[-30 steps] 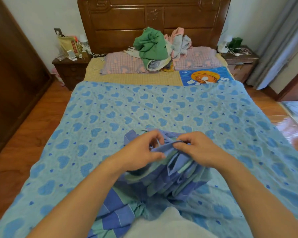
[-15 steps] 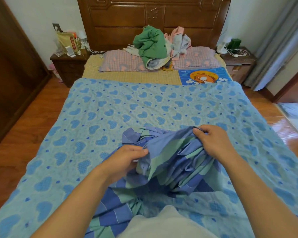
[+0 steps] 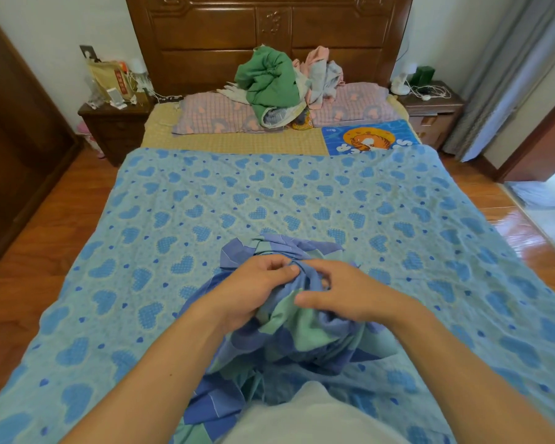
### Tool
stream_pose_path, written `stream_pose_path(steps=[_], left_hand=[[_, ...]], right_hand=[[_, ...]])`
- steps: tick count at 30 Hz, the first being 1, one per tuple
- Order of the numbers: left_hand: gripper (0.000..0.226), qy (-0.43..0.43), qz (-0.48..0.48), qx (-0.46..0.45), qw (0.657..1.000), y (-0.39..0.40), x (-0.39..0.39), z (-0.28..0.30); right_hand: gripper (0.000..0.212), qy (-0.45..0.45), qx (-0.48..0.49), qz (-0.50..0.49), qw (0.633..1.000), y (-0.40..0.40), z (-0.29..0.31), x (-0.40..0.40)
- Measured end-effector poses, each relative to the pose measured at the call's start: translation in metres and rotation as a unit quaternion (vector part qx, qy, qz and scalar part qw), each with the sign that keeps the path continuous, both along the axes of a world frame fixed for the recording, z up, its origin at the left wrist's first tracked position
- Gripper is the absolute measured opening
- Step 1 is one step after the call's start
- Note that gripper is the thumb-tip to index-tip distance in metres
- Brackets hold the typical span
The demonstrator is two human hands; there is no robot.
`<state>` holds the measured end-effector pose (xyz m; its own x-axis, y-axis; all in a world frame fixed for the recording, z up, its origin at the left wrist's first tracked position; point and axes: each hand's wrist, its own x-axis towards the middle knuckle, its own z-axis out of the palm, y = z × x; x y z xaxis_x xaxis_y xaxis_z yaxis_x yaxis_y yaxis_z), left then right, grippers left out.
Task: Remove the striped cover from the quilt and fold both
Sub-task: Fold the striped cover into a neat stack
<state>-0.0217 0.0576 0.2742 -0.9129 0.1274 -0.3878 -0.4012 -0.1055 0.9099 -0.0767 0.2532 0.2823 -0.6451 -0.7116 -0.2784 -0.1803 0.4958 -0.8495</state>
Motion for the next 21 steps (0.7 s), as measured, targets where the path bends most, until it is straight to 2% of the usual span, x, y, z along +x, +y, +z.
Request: stream_pose_path(steps=[1,2,4,6,8,11,16,19,21], left_hand=[[0.019,0.008,0.002,-0.008,1.0,0.004,-0.002,0.001],[0.017,0.014,0.021,-0.014,1.0,0.007,-0.003,0.001],[0.021,0.029,0.098,-0.022,0.995,0.005,-0.004,-0.001],[0.027,0.076,0.15,-0.05,0.985,-0.005,0.001,-0.009],[0.036,0.12,0.149,-0.074,0.979,-0.013,0.011,-0.021],[0.047,0.12,0.116,-0.102,0.981,-0.015,0.022,-0.038],[0.026,0.115,0.127,-0.131,0.977,-0.007,0.019,-0.037],[0.012,0.136,0.158,-0.178,0.962,-0.012,0.017,-0.024],[0.013,0.154,0.18,-0.229,0.944,-0.016,0.015,-0.011]], right_hand=[[0.016,0.023,0.009,0.004,1.0,-0.007,-0.004,0.002],[0.012,0.036,0.008,-0.012,0.999,-0.009,-0.007,0.001],[0.038,0.026,0.001,-0.077,0.997,-0.006,-0.012,-0.002],[0.051,-0.006,-0.015,-0.127,0.992,0.001,-0.013,-0.006],[0.055,-0.028,-0.027,-0.143,0.989,0.007,-0.013,-0.008],[0.054,-0.025,-0.021,-0.134,0.99,0.006,-0.007,-0.01],[0.048,-0.018,-0.016,-0.102,0.994,0.001,-0.004,-0.01],[0.051,-0.023,-0.008,-0.116,0.993,0.003,-0.006,-0.012],[0.052,-0.005,0.021,-0.121,0.992,0.005,-0.011,-0.015]])
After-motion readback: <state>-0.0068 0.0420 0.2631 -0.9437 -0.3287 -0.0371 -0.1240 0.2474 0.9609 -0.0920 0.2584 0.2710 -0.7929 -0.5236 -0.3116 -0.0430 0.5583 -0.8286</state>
